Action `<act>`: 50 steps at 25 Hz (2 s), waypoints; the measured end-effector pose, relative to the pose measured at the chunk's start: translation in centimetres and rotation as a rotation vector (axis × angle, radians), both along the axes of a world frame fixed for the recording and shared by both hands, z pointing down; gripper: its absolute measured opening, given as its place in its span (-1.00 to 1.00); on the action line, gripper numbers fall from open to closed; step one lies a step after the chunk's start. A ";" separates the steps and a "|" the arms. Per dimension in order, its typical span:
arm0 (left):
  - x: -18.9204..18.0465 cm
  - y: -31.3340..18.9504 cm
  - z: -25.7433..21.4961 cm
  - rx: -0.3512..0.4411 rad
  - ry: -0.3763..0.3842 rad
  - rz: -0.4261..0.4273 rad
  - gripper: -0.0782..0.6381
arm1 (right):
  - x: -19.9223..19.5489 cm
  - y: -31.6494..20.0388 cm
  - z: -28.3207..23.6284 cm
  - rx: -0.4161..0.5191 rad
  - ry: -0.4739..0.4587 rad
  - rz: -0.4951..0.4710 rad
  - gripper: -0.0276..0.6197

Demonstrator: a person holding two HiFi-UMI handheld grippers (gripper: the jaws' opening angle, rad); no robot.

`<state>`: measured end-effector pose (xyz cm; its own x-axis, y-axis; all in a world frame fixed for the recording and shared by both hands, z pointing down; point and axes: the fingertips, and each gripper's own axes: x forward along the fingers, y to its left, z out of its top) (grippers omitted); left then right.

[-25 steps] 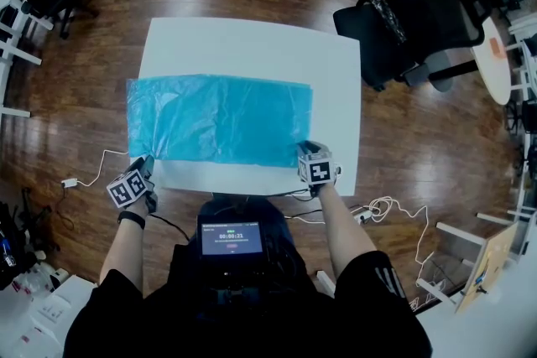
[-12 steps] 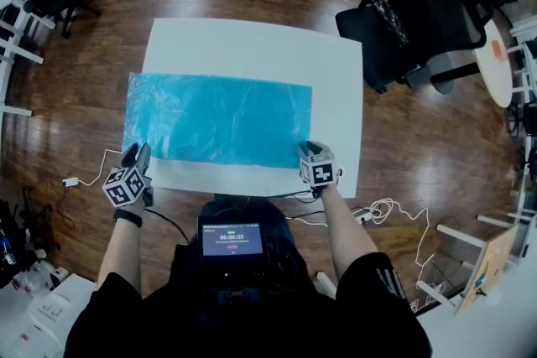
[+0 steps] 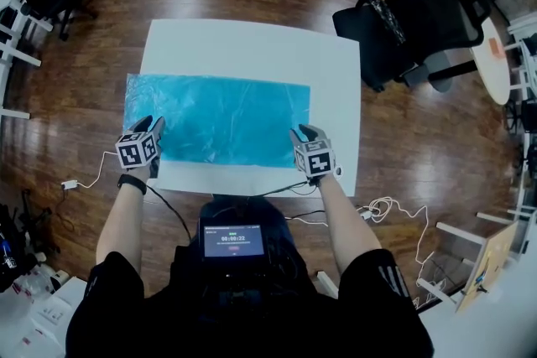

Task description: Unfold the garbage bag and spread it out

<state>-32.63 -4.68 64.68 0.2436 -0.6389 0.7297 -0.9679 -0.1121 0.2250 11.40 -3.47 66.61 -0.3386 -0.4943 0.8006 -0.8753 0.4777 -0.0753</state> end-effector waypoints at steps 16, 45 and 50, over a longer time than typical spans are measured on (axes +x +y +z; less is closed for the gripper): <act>1.8 -0.2 5.8 -0.170 -0.028 0.037 -0.31 | -2.8 -1.5 5.9 -0.147 0.051 -0.054 -0.47; 12.5 -8.9 5.6 -0.124 -0.061 0.107 -0.31 | 8.0 -9.1 4.3 -0.072 0.116 -0.015 -0.45; 13.4 -9.9 5.7 -0.123 -0.063 0.102 -0.31 | 8.3 -10.3 4.3 -0.059 0.150 -0.081 -0.45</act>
<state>-19.27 -14.53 70.36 0.2543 -0.5184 0.8164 -0.9654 -0.1860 0.1825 19.74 -13.82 70.88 -0.2499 -0.4213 0.8718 -0.8377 0.5457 0.0236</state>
